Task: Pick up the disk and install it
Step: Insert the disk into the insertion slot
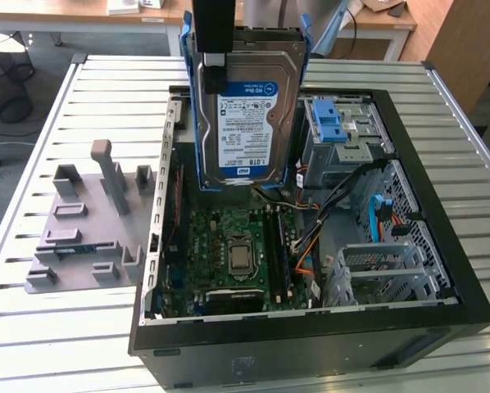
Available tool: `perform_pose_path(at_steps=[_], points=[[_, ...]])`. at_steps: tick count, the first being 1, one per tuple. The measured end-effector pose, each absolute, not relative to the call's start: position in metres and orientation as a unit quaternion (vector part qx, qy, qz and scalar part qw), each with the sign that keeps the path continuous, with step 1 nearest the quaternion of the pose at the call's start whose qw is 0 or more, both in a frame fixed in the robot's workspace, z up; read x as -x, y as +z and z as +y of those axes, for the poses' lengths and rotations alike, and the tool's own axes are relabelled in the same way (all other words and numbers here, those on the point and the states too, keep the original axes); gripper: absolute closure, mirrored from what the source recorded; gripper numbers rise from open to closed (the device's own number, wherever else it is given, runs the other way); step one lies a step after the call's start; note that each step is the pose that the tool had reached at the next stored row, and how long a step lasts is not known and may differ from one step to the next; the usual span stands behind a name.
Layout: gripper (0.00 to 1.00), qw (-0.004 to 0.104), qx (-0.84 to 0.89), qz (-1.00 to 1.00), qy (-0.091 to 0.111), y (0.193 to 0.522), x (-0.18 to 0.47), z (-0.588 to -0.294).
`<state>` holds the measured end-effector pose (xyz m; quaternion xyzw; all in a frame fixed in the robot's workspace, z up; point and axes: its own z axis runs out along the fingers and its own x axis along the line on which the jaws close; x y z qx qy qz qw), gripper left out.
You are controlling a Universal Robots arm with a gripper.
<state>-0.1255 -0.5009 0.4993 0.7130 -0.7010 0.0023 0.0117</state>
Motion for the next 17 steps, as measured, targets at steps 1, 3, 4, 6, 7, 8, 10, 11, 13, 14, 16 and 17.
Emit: perform_pose_path(at_steps=[1,3,4,6,7,8,10,11,13,14,16,17], points=[[0.64,0.012,-0.713,-0.701,0.002,0.499,0.125,-0.503],[0.64,0.012,-0.713,-0.701,0.002,0.499,0.123,-0.505],[0.64,0.011,-0.713,-0.701,0.002,0.498,0.122,-0.505],[0.64,0.011,-0.713,-0.701,0.003,0.498,0.119,-0.506],[0.64,0.011,-0.713,-0.701,0.003,0.498,0.116,-0.506],[0.64,0.011,-0.713,-0.701,0.003,0.498,0.113,-0.506],[0.64,0.011,-0.713,-0.701,0.003,0.497,0.107,-0.506],[0.64,0.011,-0.713,-0.701,0.003,0.497,0.104,-0.506],[0.64,0.011,-0.713,-0.701,0.003,0.496,0.1,-0.506],[0.64,0.011,-0.713,-0.701,0.003,0.496,0.098,-0.506],[0.64,0.011,-0.713,-0.701,0.003,0.495,0.095,-0.507],[0.64,0.011,-0.713,-0.701,0.003,0.495,0.094,-0.508]])
